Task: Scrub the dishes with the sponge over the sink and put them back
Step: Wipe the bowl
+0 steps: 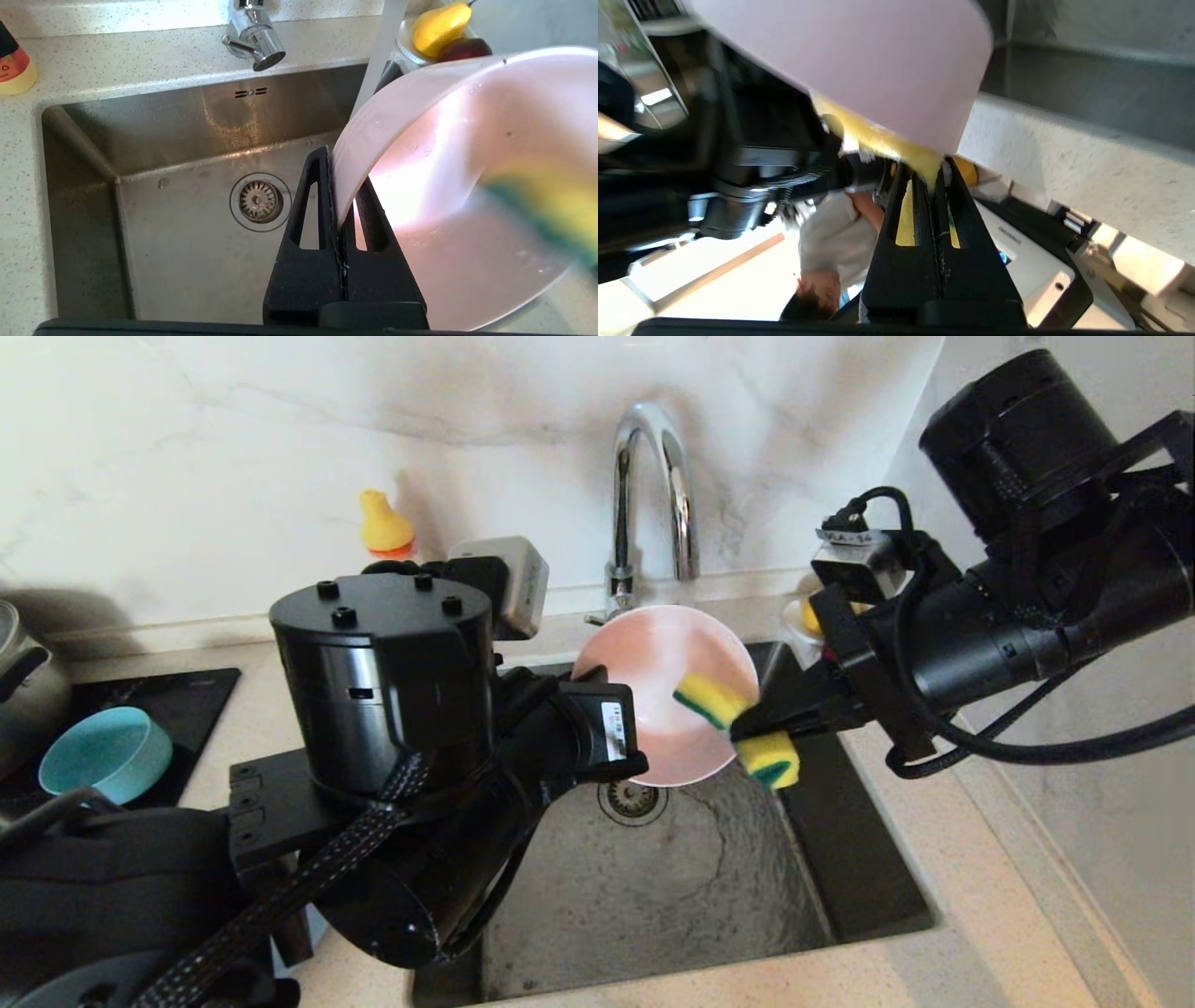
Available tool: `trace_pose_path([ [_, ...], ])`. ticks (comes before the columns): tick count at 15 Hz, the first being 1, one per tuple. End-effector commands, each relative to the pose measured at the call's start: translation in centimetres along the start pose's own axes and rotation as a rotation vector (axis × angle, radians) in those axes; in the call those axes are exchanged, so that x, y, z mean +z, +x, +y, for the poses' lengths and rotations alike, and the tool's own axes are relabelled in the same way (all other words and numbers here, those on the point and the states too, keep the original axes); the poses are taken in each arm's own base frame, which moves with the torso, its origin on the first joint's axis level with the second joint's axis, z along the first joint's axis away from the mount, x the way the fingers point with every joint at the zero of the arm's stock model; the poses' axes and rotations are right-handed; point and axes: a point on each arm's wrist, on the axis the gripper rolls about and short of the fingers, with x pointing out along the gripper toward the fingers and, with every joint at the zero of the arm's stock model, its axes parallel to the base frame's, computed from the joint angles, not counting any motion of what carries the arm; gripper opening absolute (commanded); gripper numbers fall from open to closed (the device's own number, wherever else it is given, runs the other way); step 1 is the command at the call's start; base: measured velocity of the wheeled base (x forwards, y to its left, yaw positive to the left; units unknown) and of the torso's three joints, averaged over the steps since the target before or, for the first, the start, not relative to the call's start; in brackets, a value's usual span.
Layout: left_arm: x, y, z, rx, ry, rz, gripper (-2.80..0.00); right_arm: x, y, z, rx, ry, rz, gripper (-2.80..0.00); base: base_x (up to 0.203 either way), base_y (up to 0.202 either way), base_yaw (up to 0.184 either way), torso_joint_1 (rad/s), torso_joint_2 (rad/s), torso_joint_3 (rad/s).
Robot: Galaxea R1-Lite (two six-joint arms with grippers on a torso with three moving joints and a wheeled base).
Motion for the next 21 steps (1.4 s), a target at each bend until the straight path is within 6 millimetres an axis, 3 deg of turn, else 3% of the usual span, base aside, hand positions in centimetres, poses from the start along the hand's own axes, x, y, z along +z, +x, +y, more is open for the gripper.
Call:
trace_pose_path([
  [1, 0.1, 0.0, 0.0, 0.003, -0.005, -0.009, -2.80, -0.3, 1.7, 0.2, -0.001, -0.001, 0.050, -2.80, 0.000, 0.000, 0.000, 0.000, 0.00, 0.000],
  [4, 0.1, 0.0, 0.0, 0.003, -0.007, -0.009, -2.80, -0.3, 3.0, 0.7, 0.011, -0.021, 0.071, -2.80, 0.000, 0.000, 0.000, 0.000, 0.00, 0.000],
  [7, -0.3, -0.1, 0.2, 0.004, -0.003, -0.004, -2.80, 0.2, 2.5, 1.4, 0.026, -0.041, 0.029, -2.80, 0.000, 0.000, 0.000, 0.000, 0.00, 0.000],
  [9, -0.7, -0.1, 0.2, 0.003, -0.001, 0.000, -2.80, 0.7, 0.8, 2.2, 0.050, -0.062, -0.037, -2.80, 0.000, 0.000, 0.000, 0.000, 0.00, 0.000],
  [14, -0.8, -0.1, 0.2, 0.005, 0.000, 0.004, -2.80, 0.8, -4.6, 2.0, 0.065, -0.057, -0.183, -2.80, 0.000, 0.000, 0.000, 0.000, 0.00, 0.000],
  [18, -0.8, 0.6, 0.8, 0.030, -0.008, 0.014, -2.80, 0.3, -5.7, -0.2, 0.007, 0.006, -0.191, -2.80, 0.000, 0.000, 0.000, 0.000, 0.00, 0.000],
  [21, -1.9, 2.0, 1.7, 0.080, 0.012, 0.134, -2.80, -0.8, -7.7, -1.3, 0.000, 0.041, -0.218, -2.80, 0.000, 0.000, 0.000, 0.000, 0.00, 0.000],
])
